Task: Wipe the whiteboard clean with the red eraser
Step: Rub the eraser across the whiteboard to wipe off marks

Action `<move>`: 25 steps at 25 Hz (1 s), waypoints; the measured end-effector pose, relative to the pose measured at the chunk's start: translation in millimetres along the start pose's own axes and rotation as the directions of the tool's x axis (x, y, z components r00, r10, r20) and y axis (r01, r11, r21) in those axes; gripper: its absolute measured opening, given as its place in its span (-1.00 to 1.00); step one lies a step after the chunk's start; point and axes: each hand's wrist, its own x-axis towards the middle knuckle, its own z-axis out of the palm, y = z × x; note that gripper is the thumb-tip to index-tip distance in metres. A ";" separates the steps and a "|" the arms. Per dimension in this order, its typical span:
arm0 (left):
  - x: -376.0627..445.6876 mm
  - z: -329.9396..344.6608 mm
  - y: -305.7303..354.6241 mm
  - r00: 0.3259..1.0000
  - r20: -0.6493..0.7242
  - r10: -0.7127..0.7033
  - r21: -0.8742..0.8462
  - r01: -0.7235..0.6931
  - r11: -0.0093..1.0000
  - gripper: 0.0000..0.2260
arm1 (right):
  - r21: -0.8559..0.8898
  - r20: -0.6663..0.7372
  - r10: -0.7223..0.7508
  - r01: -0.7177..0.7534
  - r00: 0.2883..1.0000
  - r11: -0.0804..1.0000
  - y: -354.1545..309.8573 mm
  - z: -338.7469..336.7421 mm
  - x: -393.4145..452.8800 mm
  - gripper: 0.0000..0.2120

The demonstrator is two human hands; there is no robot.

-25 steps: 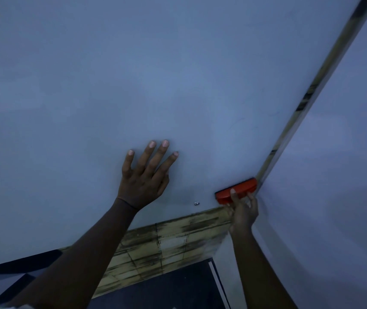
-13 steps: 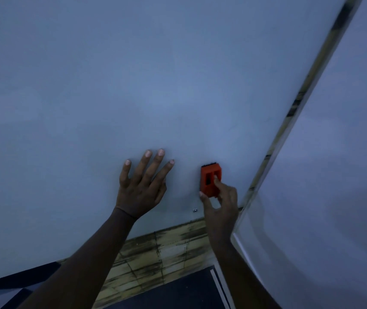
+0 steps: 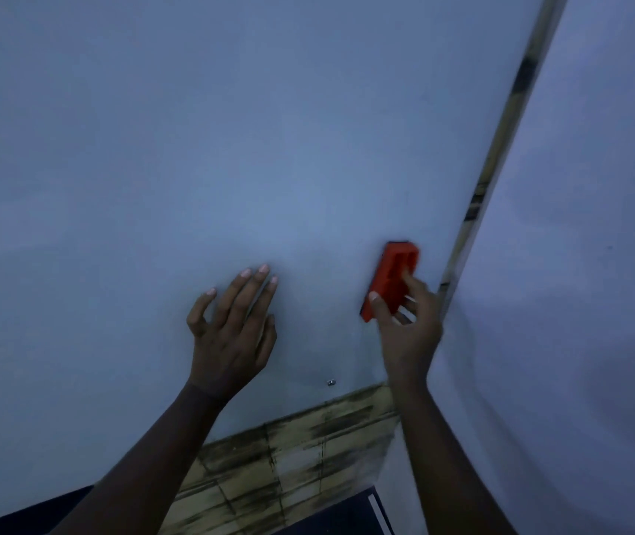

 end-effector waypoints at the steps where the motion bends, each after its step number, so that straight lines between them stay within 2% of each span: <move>1: 16.8 -6.4 -4.5 0.999 -0.043 -0.023 -0.022 0.022 1.000 -0.44 | -0.072 0.050 -0.104 0.107 0.993 0.992 -12.2 12.2 -17.0 -0.49; 3: 63.3 -17.8 -19.0 0.982 -0.158 -0.102 -0.053 0.095 0.994 -0.49 | -0.193 0.176 -0.250 0.282 0.952 0.940 -29.6 35.3 -55.8 -0.47; 5: 113.6 -28.1 -37.1 0.949 -0.261 -0.178 -0.061 0.168 0.984 -0.50 | -0.231 0.275 -0.334 0.399 0.902 0.887 -35.0 47.8 -82.0 -0.45; 7: 145.9 -34.0 -46.4 0.937 -0.266 -0.226 -0.006 0.233 0.973 -0.47 | -0.225 0.310 -0.392 0.467 0.866 0.855 -34.3 44.3 -80.8 -0.43; 9: 153.7 -33.9 -44.3 0.945 -0.201 -0.259 0.086 0.280 0.956 -0.43 | -0.219 0.272 -0.404 0.465 0.873 0.858 -33.8 30.9 -55.8 -0.39; 10: 152.6 -32.4 -42.6 0.950 -0.174 -0.260 0.114 0.281 0.953 -0.42 | -0.210 0.217 -0.369 0.412 0.904 0.886 -32.1 23.1 -36.9 -0.38; 12: 148.7 -29.9 -41.4 0.955 -0.156 -0.254 0.131 0.275 0.953 -0.40 | -0.116 0.041 -0.198 0.202 0.979 0.972 -17.4 4.6 9.5 -0.40; 14: 148.1 -29.5 -43.3 0.953 -0.164 -0.254 0.118 0.275 0.954 -0.39 | -0.003 -0.115 0.019 -0.020 0.993 1.000 7.3 -14.0 52.4 -0.39; 17: 149.0 -28.3 -43.0 0.954 -0.162 -0.251 0.109 0.270 0.957 -0.38 | 0.116 -0.138 0.212 -0.197 0.968 0.974 21.8 -22.7 75.6 -0.34; 19: 148.6 -28.5 -42.2 0.956 -0.152 -0.251 0.109 0.269 0.957 -0.38 | 0.112 -0.147 0.218 -0.202 0.965 0.973 2.9 -11.9 65.2 -0.39; 21: 148.8 -28.4 -42.7 0.957 -0.150 -0.250 0.108 0.267 0.958 -0.37 | 0.021 -0.125 0.071 -0.069 0.990 0.997 -31.0 8.8 35.7 -0.58; 22: 149.3 -28.1 -42.7 0.957 -0.152 -0.247 0.109 0.265 0.958 -0.37 | -0.018 -0.058 -0.041 0.040 0.997 0.999 -49.8 22.0 14.8 -0.65; 23: 149.6 -27.9 -42.6 0.957 -0.155 -0.244 0.111 0.263 0.958 -0.38 | -0.060 0.058 -0.158 0.162 0.986 0.985 -67.4 34.6 -8.0 -0.65; 25: 149.5 -27.9 -43.1 0.957 -0.162 -0.241 0.108 0.260 0.960 -0.38 | -0.172 0.282 -0.339 0.395 0.898 0.903 -91.1 55.5 -52.3 -0.47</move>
